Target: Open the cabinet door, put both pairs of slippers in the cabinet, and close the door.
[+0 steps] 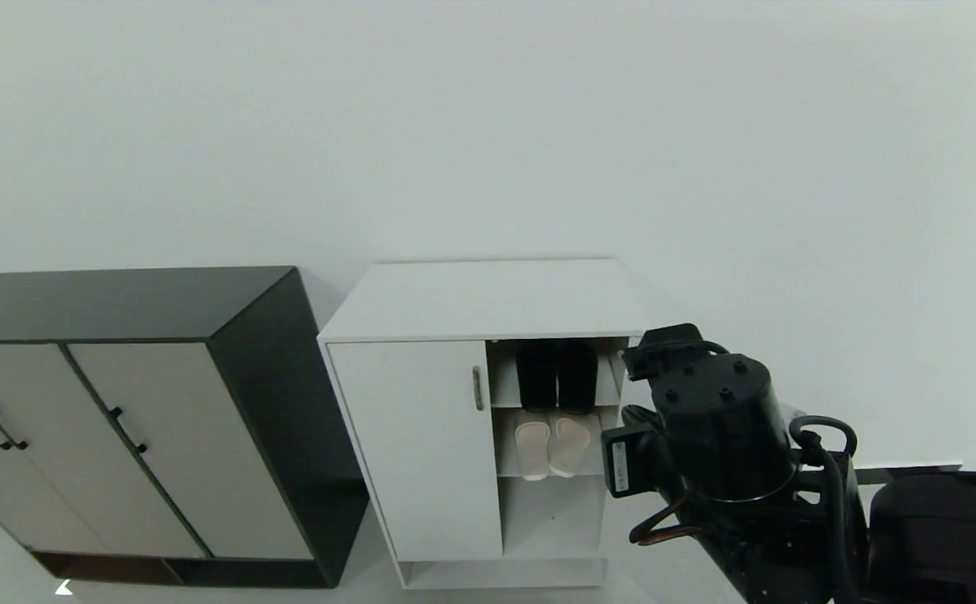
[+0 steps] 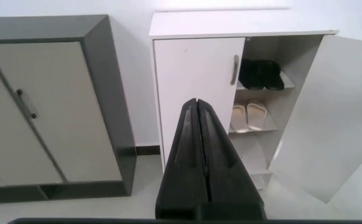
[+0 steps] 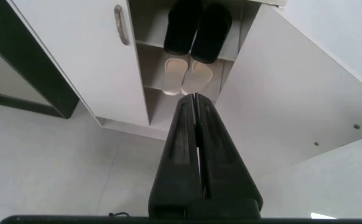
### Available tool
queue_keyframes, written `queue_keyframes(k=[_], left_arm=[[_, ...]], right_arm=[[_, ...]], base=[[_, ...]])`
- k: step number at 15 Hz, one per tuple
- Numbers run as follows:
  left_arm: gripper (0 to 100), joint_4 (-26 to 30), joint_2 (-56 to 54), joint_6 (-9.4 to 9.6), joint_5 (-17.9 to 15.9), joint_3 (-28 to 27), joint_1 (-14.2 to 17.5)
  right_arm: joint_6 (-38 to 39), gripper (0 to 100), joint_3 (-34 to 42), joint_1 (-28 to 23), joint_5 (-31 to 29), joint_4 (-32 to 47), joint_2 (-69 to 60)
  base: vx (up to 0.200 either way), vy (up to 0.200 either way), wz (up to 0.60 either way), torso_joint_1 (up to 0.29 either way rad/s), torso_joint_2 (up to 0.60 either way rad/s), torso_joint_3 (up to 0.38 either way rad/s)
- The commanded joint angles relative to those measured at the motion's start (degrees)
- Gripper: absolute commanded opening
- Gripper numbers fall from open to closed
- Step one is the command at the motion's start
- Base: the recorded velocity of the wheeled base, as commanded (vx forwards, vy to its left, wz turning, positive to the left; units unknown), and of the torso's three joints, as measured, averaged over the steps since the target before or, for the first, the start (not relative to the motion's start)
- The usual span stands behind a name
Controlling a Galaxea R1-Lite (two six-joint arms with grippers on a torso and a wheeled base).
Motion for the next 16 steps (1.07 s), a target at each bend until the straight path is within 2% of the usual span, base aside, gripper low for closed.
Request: queue_keyframes(k=[1, 5, 8, 11, 14, 16], left_arm=[[0, 0.00, 0.07, 0.02, -0.02, 0.00, -0.01], [0, 0.00, 0.07, -0.07, -0.02, 0.00, -0.01], [0, 0.00, 0.07, 0.02, -0.02, 0.00, -0.01], [0, 0.00, 0.07, 0.02, -0.02, 0.00, -0.01], [0, 0.00, 0.07, 0.02, -0.02, 0.00, -0.01], [0, 0.00, 0.07, 0.02, -0.02, 0.00, -0.01]], right_arm=[[0.01, 0, 0.06, -0.20, -0.05, 0.01, 0.05], [-0.07, 0, 0.06, -0.55, 0.13, 0.01, 0.13], [-1.57, 0, -0.82, -7.58, 0.48, -0.16, 0.49], [-1.74, 0, -4.60, -14.70, 4.96, -0.34, 1.28], [-4.12, 0, -13.04, -21.56, 7.86, 0.72, 4.27], [-4.12, 0, -18.40, -24.28, 9.79, 2.21, 7.78]], base=[[0.000, 0.000, -0.60, -0.002, 0.00, 0.002], [0.000, 0.000, -0.60, 0.008, 0.00, 0.000], [0.000, 0.000, 0.00, 0.000, 0.00, 0.000], [0.000, 0.000, 0.00, 0.000, 0.00, 0.000], [0.000, 0.000, 0.00, 0.000, 0.00, 0.000], [0.000, 0.000, 0.00, 0.000, 0.00, 0.000]])
